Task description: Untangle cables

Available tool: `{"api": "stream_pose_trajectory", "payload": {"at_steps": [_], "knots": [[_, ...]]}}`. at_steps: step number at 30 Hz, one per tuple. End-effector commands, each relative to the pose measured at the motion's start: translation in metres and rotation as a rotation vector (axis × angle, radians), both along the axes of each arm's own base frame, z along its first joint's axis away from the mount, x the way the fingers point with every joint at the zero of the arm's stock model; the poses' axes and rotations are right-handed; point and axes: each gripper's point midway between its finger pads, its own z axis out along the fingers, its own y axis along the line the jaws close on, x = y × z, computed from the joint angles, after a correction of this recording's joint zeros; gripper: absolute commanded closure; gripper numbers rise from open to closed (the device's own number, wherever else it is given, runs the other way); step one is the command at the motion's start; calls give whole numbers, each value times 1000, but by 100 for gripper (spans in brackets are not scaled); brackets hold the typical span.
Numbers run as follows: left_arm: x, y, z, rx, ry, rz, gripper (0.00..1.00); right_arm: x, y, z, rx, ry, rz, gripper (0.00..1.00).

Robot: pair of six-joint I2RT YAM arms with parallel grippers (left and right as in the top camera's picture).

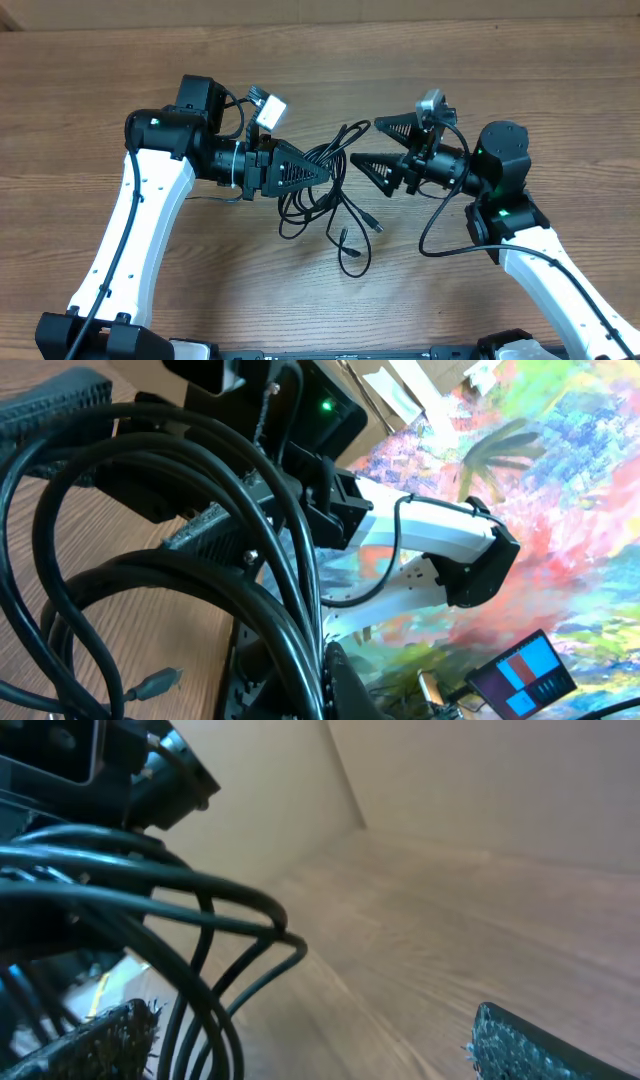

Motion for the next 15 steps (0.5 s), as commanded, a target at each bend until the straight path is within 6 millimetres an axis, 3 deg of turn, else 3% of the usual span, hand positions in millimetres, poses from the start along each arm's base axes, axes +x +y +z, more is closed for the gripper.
{"api": "stream_pose_trajectory", "payload": {"at_steps": [1,15], "knots": [[-3,-2,12,-43,19,-14,96,20,-4,15,12,-51,-164,0],[-10,-9,12,-40,35,-47,96,24,0,41,89,-112,-227,0]]}}
